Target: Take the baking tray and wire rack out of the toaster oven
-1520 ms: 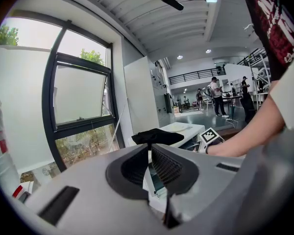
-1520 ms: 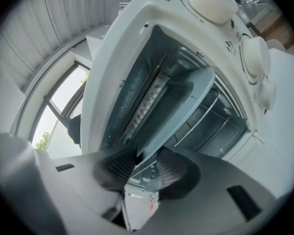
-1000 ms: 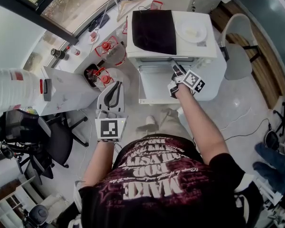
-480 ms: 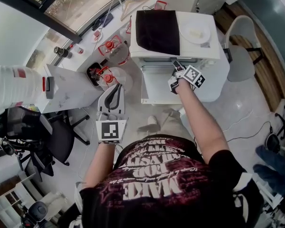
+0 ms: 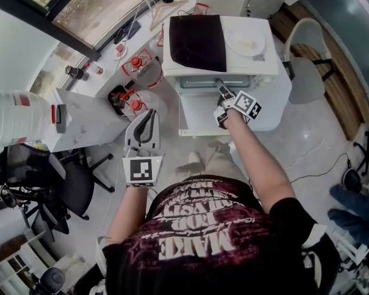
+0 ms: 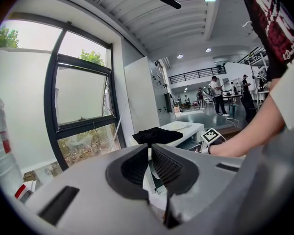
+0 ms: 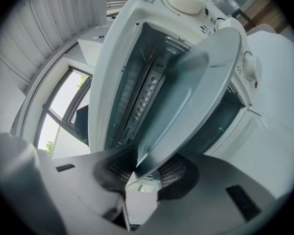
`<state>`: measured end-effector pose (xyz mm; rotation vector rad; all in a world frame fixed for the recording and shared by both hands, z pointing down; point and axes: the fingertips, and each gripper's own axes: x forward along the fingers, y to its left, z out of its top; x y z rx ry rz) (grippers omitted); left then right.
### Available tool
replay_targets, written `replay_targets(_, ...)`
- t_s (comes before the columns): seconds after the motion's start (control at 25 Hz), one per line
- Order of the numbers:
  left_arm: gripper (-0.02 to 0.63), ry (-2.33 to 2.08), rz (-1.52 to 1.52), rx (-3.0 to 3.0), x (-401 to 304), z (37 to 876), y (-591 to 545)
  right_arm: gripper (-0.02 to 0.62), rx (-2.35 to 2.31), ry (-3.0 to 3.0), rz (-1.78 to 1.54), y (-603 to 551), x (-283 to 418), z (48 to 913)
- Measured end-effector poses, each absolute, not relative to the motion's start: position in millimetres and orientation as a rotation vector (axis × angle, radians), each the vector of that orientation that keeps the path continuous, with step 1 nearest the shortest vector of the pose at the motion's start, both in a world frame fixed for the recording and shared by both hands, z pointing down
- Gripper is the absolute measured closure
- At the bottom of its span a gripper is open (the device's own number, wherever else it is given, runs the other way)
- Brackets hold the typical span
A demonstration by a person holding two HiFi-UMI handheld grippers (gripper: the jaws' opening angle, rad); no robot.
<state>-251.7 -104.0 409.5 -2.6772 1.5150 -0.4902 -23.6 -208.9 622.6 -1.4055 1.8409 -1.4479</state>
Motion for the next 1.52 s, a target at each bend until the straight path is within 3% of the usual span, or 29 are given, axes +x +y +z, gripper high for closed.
replay_targets(0.28, 0.581, 1.511, -0.485, -2.684, -253, 411, -105, 0.468, -1.407, 1.844, -1.451, -197, -25, 623)
replay_targets(0.44, 0.581, 1.509, -0.493, -2.672, -256, 409, -104, 0.396, -1.424, 1.826, -1.426, -203, -22, 627)
replay_targets(0.68, 0.581, 1.533, -0.509, -2.654, -269, 409, -102, 0.387, -1.427, 1.779, -1.433, -216, -23, 635)
replay_targets(1.0, 0.581, 1.533, -0.508, -2.642, -280, 406, -97, 0.546, -1.341, 1.7, -1.417, -219, -26, 629)
replay_targets(1.52, 0.581, 1.463, -0.446, -2.665, -274, 397, -88, 0.571, -1.253, 1.589, -1.506, -169, -35, 629)
